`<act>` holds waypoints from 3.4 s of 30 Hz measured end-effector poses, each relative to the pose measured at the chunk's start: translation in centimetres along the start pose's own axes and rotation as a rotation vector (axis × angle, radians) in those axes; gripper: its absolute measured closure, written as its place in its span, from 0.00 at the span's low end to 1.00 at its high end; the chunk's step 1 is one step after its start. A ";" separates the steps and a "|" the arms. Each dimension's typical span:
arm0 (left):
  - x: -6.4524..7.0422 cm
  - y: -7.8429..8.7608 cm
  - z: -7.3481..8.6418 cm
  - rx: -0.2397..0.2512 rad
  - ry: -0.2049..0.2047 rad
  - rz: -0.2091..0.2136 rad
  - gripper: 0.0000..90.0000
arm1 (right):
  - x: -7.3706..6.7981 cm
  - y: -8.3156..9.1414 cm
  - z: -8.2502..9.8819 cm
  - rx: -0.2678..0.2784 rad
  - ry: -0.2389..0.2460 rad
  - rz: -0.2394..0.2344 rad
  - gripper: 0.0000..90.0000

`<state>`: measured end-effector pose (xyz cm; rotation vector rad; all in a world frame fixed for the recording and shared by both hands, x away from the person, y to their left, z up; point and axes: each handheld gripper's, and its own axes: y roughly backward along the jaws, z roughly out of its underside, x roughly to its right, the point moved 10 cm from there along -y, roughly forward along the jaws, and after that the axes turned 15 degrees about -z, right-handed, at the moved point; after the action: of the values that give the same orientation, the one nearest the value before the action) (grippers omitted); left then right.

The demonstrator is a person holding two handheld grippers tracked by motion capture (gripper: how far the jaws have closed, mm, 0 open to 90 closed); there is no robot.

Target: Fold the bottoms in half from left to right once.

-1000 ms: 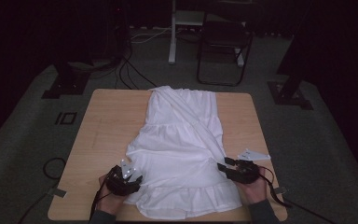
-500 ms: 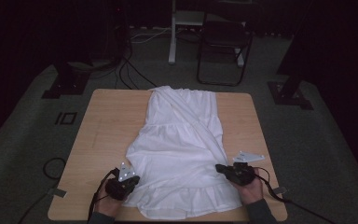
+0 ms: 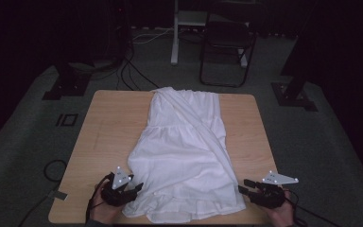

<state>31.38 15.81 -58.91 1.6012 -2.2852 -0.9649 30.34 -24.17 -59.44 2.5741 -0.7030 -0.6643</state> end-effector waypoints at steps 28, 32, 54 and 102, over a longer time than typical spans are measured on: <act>-2.9 -5.8 0.5 -0.140 -0.004 -0.062 0.98 | 9.1 -7.1 -5.1 -0.058 -0.114 0.258 0.99; -2.1 -3.6 2.0 -0.151 -0.014 -0.049 0.98 | 6.8 -6.5 -2.4 -0.114 -0.115 0.227 0.99; -4.0 -7.5 -6.6 -0.038 0.076 -0.056 0.44 | 5.6 -12.1 -11.0 -0.068 0.032 0.112 0.45; 0.0 -11.8 -4.8 -0.087 0.049 -0.083 0.98 | 10.5 -11.6 -7.0 -0.055 -0.135 0.236 0.93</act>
<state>42.87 11.48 -62.34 1.6765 -2.1294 -1.0179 46.31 -19.07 -62.85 2.3639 -0.9991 -0.7718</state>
